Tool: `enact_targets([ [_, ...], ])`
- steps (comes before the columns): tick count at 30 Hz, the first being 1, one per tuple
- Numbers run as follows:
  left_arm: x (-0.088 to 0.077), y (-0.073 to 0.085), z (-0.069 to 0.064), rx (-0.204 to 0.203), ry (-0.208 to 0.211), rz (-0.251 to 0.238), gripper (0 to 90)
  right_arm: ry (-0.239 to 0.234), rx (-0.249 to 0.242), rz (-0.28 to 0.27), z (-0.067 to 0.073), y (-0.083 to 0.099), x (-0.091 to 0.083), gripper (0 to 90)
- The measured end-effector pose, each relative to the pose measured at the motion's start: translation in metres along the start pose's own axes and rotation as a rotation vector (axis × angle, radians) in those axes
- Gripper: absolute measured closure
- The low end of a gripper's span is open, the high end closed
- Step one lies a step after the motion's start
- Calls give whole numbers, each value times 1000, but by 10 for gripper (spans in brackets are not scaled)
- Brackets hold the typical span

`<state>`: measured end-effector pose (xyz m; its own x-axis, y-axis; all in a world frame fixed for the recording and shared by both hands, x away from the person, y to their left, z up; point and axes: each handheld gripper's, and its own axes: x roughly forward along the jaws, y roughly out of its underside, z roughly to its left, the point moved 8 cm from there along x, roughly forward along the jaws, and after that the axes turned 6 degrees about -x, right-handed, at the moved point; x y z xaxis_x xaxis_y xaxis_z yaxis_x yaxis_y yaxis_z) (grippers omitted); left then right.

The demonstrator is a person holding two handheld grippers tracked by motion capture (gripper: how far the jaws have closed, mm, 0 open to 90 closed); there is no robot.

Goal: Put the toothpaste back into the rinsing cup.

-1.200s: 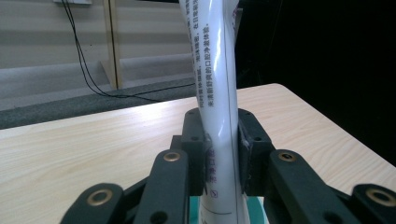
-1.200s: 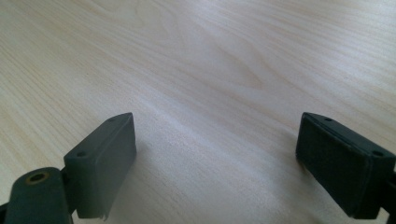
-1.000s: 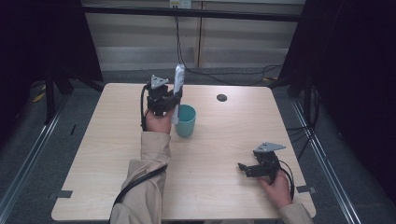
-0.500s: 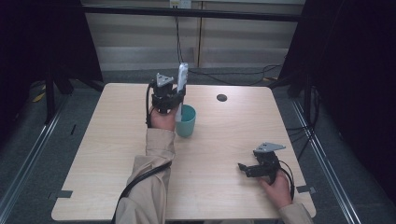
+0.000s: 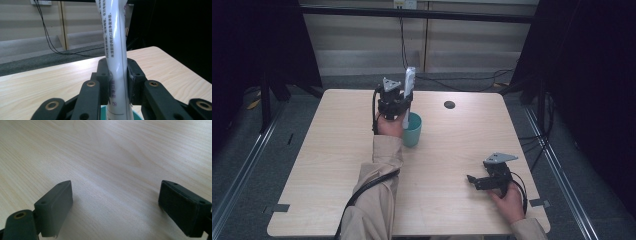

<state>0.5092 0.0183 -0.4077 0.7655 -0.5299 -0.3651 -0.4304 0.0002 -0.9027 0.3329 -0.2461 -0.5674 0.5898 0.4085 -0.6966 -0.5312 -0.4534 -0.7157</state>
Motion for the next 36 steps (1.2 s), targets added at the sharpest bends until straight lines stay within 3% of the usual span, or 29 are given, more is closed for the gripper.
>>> enact_targets([
  [6, 7, 3, -1, 0, 3, 1, 755, -2, 0, 0, 0, 0, 0, 116],
  [11, 10, 7, -7, 73, -4, 18, 754, -3, -5, -3, 0, 0, 0, 115],
  [23, 11, 24, 1, 33, -8, 34, 748, -2, -2, -2, 1, 1, -1, 115],
  [36, 5, 42, 6, 34, -21, 76, 734, -1, 2, 1, 1, 1, -1, 115],
])
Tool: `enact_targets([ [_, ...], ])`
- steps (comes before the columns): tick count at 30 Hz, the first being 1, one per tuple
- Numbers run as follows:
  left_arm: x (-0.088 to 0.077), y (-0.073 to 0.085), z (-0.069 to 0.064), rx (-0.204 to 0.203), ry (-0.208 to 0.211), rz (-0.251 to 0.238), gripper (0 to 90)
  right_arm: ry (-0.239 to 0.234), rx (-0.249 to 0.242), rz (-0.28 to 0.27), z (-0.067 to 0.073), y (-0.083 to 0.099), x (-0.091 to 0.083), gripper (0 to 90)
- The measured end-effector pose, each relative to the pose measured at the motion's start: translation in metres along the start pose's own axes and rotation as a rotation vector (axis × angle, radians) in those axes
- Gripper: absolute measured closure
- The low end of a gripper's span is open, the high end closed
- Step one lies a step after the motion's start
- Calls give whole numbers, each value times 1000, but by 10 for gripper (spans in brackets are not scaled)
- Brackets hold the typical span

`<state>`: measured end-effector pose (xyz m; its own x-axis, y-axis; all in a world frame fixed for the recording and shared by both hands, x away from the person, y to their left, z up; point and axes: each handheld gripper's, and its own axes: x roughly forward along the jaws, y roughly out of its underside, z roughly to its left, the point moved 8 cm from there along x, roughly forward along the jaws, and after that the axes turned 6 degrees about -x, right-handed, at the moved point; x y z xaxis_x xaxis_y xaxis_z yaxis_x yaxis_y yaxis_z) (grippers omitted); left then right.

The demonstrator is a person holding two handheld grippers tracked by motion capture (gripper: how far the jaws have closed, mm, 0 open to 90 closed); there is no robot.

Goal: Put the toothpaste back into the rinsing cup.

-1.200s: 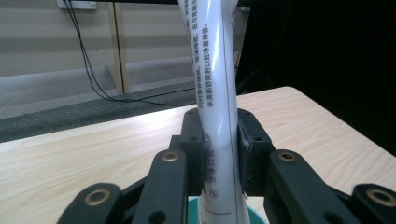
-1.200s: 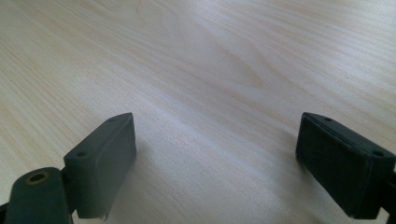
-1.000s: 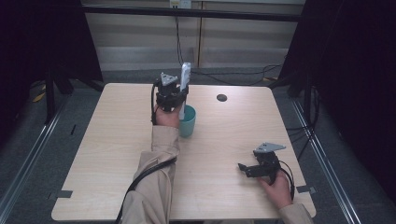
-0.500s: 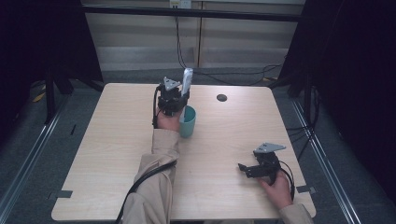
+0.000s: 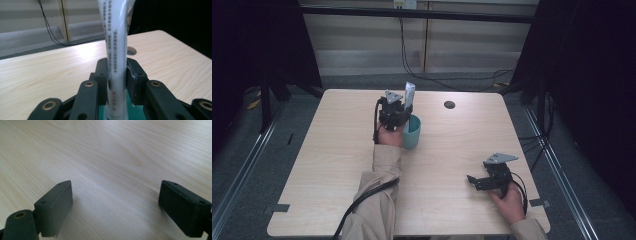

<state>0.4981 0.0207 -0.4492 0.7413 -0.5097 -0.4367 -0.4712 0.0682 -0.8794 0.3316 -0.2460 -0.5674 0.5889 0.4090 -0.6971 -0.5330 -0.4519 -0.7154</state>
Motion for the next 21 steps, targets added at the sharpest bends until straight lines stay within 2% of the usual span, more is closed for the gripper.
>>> enact_targets([
  [2, 0, 5, 2, -9, -15, 13, 739, 0, 0, 0, 0, 0, 0, 115],
  [5, 1, 10, 4, -25, -8, 17, 741, -1, 3, 2, 0, 0, 0, 115],
  [6, 0, 12, 4, -12, -11, 26, 741, 0, -1, -1, 0, 0, 0, 115],
  [10, 0, 19, 5, -18, -17, 36, 741, -1, 4, 3, 0, 0, 0, 115],
  [21, -7, 24, 3, -15, -7, 25, 736, 0, 1, 1, 0, 0, 0, 115],
])
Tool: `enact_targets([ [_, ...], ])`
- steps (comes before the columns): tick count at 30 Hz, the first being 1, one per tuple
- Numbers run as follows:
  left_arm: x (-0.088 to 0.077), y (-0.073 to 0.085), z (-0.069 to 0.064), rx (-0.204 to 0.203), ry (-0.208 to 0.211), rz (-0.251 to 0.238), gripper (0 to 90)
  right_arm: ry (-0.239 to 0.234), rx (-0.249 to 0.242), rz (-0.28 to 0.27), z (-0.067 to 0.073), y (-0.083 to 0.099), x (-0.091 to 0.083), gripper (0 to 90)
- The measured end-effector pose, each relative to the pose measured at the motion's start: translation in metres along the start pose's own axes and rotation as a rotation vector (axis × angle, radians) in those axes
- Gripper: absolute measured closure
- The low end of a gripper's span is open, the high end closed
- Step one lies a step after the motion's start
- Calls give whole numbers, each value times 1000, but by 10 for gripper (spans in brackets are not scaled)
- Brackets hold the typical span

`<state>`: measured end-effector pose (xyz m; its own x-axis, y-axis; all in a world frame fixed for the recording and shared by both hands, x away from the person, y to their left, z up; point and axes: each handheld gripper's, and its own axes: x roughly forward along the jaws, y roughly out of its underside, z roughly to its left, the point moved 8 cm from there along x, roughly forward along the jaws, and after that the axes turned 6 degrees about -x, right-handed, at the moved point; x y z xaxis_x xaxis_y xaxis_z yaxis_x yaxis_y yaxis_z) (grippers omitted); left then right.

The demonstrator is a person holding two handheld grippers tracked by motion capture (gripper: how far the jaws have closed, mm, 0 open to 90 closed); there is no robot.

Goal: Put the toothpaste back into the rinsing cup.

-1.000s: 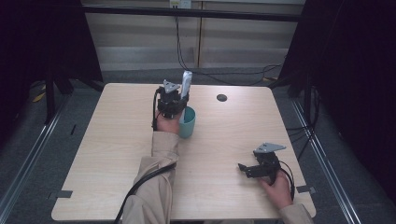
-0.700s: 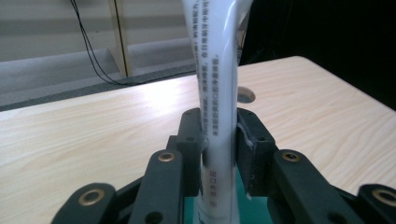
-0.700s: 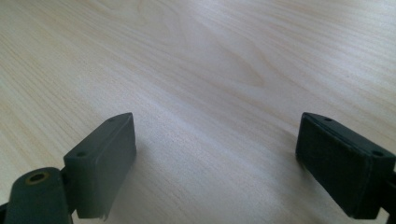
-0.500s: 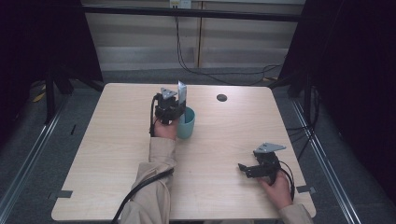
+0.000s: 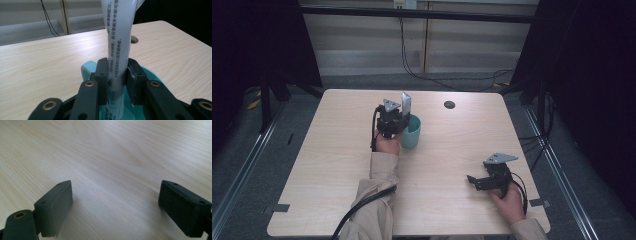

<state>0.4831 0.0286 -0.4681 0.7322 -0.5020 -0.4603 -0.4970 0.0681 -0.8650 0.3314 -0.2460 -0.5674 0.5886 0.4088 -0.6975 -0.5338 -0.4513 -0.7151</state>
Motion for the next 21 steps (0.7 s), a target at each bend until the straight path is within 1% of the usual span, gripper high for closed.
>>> enact_targets([
  [2, -3, 1, 0, 5, 1, 1, 733, 0, 2, 1, 0, 0, 0, 115],
  [11, -13, 7, 2, -7, 0, -3, 732, 0, -1, -1, 0, 0, 0, 115],
  [17, -16, 10, 1, -5, 7, -12, 729, 0, -2, -2, 0, 0, 0, 115],
  [21, -19, 12, 1, -3, 4, -13, 729, 0, 0, 0, 0, 0, 0, 115],
])
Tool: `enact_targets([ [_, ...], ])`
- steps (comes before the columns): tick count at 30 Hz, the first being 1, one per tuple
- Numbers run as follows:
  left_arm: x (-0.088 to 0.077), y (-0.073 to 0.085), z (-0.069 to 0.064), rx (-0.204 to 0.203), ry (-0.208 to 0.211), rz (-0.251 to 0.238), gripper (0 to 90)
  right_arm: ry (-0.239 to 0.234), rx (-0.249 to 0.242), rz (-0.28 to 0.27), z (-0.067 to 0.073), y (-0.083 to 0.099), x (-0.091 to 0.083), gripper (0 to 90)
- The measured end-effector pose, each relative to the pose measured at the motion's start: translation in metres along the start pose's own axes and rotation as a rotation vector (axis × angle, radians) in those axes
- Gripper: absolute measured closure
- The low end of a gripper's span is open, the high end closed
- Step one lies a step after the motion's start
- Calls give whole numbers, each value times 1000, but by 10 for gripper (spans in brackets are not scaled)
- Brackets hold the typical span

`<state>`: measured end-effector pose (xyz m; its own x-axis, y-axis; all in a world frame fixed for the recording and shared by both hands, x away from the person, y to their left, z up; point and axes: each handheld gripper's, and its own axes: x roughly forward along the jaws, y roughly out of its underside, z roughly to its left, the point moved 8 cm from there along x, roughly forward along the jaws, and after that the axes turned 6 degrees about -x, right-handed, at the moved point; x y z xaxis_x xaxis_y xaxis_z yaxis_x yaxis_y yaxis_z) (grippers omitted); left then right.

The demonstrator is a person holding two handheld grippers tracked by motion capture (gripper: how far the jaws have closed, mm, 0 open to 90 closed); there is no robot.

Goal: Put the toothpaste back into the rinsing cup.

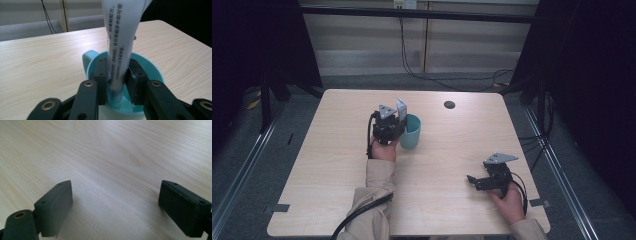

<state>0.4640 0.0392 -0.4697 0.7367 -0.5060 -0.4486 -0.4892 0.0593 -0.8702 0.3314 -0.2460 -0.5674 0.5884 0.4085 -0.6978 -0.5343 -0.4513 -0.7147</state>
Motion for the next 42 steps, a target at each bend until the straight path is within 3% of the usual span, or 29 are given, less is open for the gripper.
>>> enact_targets([
  [22, -5, 9, 0, 2, 10, 7, 711, 1, -1, -1, 0, 0, 0, 115],
  [42, -17, 1, 2, -7, 23, 10, 472, 0, -2, -2, 0, 0, 0, 115],
])
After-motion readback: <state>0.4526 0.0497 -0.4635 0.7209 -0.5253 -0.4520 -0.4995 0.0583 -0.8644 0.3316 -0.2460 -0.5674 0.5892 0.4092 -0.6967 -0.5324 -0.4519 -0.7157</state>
